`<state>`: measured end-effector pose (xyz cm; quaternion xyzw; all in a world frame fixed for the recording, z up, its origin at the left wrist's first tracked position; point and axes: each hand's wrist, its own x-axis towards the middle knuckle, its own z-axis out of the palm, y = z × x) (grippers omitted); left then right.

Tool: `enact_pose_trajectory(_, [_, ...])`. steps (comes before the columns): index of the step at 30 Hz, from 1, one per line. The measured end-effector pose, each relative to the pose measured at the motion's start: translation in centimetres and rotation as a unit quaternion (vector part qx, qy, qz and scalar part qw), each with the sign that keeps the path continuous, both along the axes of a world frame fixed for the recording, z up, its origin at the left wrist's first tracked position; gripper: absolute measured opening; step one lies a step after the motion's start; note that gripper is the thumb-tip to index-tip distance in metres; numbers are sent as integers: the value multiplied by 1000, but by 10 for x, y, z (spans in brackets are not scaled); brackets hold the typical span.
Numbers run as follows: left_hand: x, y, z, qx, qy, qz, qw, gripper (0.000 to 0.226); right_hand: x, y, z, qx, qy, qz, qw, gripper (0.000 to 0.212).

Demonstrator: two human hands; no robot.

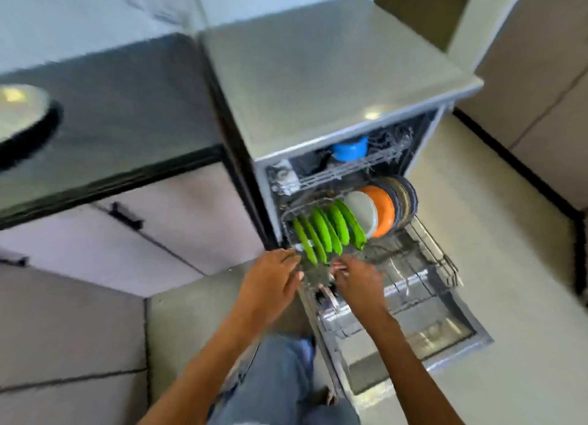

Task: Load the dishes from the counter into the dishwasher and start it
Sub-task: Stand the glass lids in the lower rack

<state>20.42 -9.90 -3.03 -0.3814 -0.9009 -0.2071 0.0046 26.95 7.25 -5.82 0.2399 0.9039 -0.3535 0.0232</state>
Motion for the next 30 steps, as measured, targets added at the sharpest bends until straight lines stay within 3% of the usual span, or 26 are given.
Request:
enact_pose_trajectory(3, [20, -74, 66, 36, 46, 113, 992, 39, -13, -66, 65, -16, 87, 95, 992, 13])
enact_pose_trajectory(6, [46, -155, 106, 66, 93, 250, 961, 37, -35, -135, 111, -43, 143, 203, 968, 9])
enact_pose_trajectory(10, [94, -261, 136, 58, 163, 443, 880, 38, -67, -238, 169, -26, 193, 355, 914, 9])
enact_pose_trajectory(14, [138, -334, 150, 30, 192, 578, 793, 37, -83, -337, 206, -45, 251, 476, 842, 8])
enact_pose_trajectory(22, [165, -494, 138, 2, 183, 739, 649, 26, -92, -547, 219, -94, 265, 647, 709, 10])
enact_pose_trajectory(24, [156, -547, 129, -11, 168, 765, 622, 27, -95, -598, 217, -88, 258, 663, 697, 11])
enact_pose_trajectory(27, [143, -621, 122, -26, 145, 791, 594, 35, -99, -657, 209, -73, 257, 684, 679, 13])
enact_pose_trajectory(30, [130, -690, 117, -88, 83, 794, 596, 57, -105, -701, 199, -61, 241, 709, 660, 15])
